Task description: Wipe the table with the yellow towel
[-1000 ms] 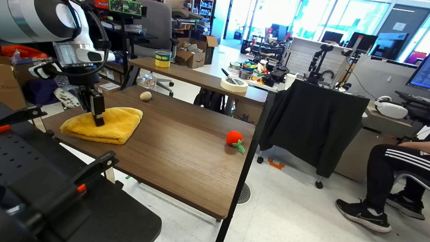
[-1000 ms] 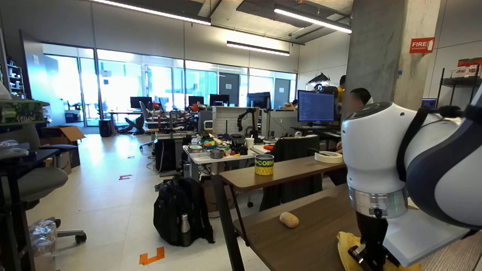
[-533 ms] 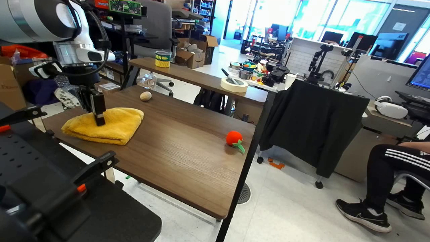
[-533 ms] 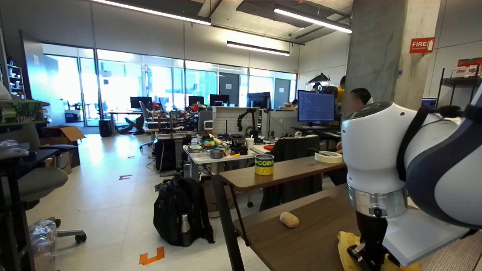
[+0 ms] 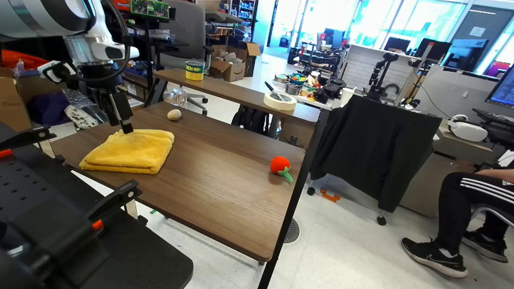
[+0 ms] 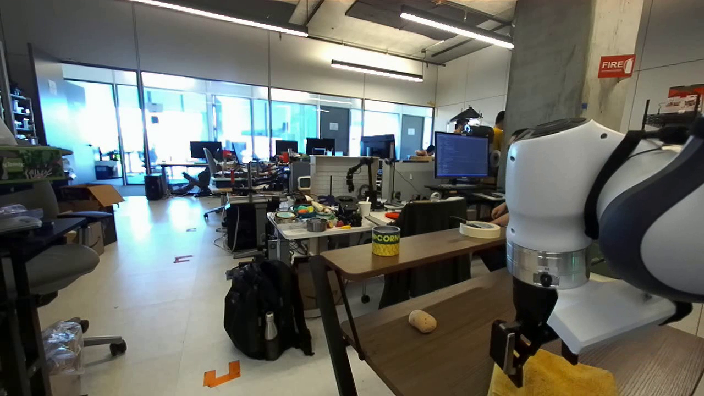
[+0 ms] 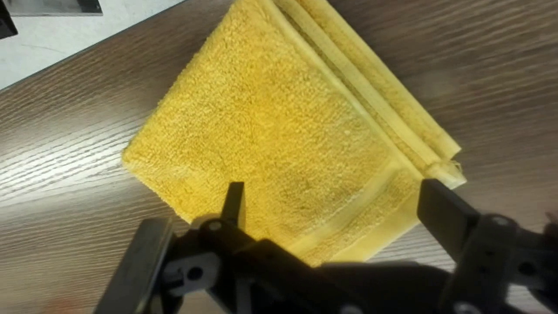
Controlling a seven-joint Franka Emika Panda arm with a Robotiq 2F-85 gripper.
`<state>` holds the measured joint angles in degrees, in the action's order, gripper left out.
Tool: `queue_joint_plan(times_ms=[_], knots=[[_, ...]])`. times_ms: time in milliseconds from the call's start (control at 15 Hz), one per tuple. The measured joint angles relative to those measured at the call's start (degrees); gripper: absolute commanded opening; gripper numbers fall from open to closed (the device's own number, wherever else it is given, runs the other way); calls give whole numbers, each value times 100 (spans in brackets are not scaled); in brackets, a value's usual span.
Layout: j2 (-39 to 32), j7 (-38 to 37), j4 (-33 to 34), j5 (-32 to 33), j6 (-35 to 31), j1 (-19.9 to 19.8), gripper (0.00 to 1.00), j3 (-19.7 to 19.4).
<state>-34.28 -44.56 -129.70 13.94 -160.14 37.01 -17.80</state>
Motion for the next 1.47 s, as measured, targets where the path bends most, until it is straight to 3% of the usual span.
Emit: queue_joint_plan(times_ms=[333,800,1000,1267,1467], knots=[[-129,-30,23,7,9,-39,100,51],[-1066,10,639,-289,-18,-427,100,467],[-1100,167,785,-423,-17,-682,100,648],[-1096,210,799,-446,-16,-721,100,698],[-1062,606,819,-549,-16,-903,100,1034]])
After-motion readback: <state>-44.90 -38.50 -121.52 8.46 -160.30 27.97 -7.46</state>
